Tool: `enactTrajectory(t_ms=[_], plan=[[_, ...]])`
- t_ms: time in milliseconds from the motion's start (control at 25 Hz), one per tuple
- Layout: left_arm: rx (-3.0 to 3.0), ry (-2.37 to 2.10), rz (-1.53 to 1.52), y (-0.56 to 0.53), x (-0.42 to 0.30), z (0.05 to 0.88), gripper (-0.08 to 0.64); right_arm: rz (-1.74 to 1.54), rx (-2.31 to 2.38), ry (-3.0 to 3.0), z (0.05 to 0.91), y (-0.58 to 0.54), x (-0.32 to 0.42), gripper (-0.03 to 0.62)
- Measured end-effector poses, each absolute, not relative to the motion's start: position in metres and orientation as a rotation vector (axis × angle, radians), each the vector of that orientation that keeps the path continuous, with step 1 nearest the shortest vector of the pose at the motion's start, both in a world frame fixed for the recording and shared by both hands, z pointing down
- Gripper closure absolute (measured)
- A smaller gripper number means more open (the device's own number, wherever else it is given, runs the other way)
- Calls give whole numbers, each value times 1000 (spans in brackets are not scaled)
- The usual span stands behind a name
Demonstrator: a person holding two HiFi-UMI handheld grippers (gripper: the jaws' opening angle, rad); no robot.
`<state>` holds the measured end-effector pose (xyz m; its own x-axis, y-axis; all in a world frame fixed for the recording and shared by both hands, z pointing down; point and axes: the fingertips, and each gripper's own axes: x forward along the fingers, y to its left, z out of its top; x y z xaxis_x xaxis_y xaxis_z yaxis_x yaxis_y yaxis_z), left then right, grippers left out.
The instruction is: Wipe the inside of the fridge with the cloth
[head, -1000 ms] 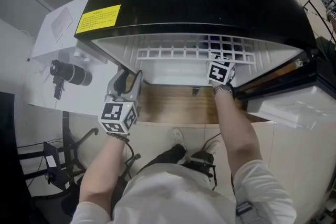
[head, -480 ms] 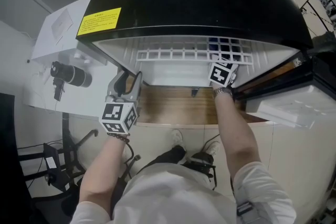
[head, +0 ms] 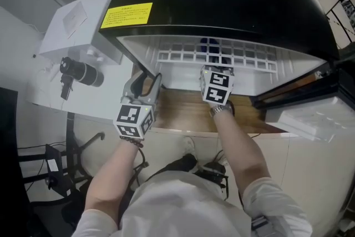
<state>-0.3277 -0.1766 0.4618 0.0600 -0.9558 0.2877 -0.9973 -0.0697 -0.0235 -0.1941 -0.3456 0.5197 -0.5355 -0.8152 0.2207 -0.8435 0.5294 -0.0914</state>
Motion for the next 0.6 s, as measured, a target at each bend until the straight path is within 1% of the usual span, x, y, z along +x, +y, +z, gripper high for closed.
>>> enactTrajectory(t_ms=[160, 280, 600], plan=[[2155, -2001, 334, -176, -328, 461, 405, 313, 1260, -2680, 525, -319, -253, 563], [2161, -1992, 330, -176, -328, 461, 405, 344, 1188, -2676, 539, -309, -282, 562], [2177, -1980, 317, -176, -328, 461, 405, 389, 1105, -2569, 579, -305, -311, 563]])
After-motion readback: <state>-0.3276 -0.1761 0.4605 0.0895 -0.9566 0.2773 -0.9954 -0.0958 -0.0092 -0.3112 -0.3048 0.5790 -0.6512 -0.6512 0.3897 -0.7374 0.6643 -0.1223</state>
